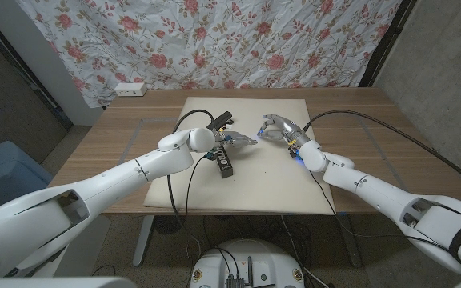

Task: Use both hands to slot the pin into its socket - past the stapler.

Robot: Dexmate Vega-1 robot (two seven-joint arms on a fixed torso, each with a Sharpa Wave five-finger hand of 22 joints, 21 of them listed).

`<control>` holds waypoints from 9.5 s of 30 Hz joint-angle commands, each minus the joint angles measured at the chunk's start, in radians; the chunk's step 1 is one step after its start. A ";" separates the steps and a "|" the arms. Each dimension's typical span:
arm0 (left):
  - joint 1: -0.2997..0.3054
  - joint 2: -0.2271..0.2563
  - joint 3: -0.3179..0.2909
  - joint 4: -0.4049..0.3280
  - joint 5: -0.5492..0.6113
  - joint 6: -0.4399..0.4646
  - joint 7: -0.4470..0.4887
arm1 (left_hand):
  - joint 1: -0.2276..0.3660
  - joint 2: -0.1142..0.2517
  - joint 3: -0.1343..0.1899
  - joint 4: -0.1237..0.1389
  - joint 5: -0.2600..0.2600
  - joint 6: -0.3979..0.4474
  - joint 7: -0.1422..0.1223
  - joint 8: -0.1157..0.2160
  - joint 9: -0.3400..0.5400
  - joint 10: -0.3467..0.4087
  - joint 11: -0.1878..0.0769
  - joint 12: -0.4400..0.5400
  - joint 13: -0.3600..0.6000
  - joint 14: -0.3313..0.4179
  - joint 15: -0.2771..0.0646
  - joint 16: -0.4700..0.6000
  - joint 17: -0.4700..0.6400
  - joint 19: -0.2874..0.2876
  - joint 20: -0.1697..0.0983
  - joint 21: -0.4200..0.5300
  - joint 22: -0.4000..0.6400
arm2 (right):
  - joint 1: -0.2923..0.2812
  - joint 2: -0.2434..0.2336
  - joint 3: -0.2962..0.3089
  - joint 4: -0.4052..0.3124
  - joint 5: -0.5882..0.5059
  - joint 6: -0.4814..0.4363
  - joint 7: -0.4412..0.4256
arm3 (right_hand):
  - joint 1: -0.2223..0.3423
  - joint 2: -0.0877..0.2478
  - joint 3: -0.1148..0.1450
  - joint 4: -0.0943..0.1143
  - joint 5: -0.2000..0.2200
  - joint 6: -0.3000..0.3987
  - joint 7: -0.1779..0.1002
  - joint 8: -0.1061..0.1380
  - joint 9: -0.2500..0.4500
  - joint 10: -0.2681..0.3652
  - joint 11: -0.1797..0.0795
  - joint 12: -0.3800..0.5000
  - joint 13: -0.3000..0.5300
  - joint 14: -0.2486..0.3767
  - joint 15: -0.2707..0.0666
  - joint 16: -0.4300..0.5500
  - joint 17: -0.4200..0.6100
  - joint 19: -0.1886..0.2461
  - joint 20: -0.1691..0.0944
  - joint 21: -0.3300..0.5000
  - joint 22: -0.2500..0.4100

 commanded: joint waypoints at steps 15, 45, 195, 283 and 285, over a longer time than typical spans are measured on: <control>0.006 0.007 -0.003 -0.011 -0.009 0.014 -0.007 | 0.004 0.130 0.001 -0.004 0.005 0.007 -0.009 0.001 0.004 -0.003 -0.006 -0.001 0.006 0.000 -0.001 -0.002 0.001 -0.060 -0.082 0.000 0.002 | -0.004 -0.006 -0.010 -0.009 -0.040 -0.038 -0.002 | 0.006 0.000 0.002 0.001 0.001 0.038 -0.021 0.001 0.004 -0.001 -0.001 0.003 0.003 0.007 -0.002 0.000 -0.002 0.015 -0.002 0.012 0.001; 0.004 0.017 -0.001 -0.020 -0.019 0.013 -0.027 | 0.005 0.128 0.004 -0.005 0.007 0.008 -0.013 0.001 0.004 -0.004 -0.009 -0.002 0.006 0.000 -0.002 -0.003 0.001 -0.059 -0.080 -0.001 0.001 | -0.032 -0.029 0.003 -0.043 -0.035 -0.071 0.004 | 0.009 -0.002 0.004 0.001 0.001 0.039 -0.021 -0.004 0.003 0.000 -0.004 0.006 0.002 0.016 -0.004 0.002 -0.003 0.029 -0.004 0.016 0.001; -0.042 -0.010 0.018 0.040 -0.057 -0.005 -0.048 | 0.011 0.126 0.031 -0.010 0.010 0.013 -0.025 0.002 0.005 -0.004 -0.014 0.001 0.006 0.010 -0.004 -0.004 -0.001 -0.038 -0.073 -0.003 -0.001 | -0.004 -0.068 0.021 0.028 0.006 0.128 0.091 | -0.139 -0.112 -0.060 0.040 -0.011 -0.476 -0.015 -0.309 -0.039 -0.197 0.059 -0.001 0.005 -0.097 0.082 -0.047 -0.004 -0.071 0.060 0.008 0.003; 0.321 0.090 -0.430 0.008 -0.377 -0.366 0.496 | 0.043 0.127 0.118 -0.036 0.014 0.086 -0.018 0.002 0.004 0.019 0.004 -0.003 0.007 0.039 -0.007 -0.009 -0.005 0.094 -0.046 0.009 -0.006 | -0.162 -0.115 0.232 -0.239 0.272 -0.093 0.086 | -0.376 0.006 -0.092 0.098 0.017 -0.690 0.056 -0.497 -0.043 -0.100 0.056 0.027 -0.007 -0.019 0.012 -0.025 -0.024 0.002 0.001 0.019 0.001; 0.322 0.085 -0.434 0.030 -0.390 -0.392 0.498 | 0.043 0.126 0.121 -0.036 0.013 0.083 -0.017 0.001 0.004 0.017 0.004 -0.004 0.007 0.036 -0.007 -0.010 -0.005 0.095 -0.048 0.009 -0.006 | -0.164 -0.113 0.237 -0.242 0.292 -0.097 0.097 | -0.385 0.011 -0.094 0.101 0.016 -0.707 0.066 -0.502 -0.043 -0.098 0.057 0.025 -0.008 -0.018 0.011 -0.026 -0.026 0.007 -0.001 0.019 0.000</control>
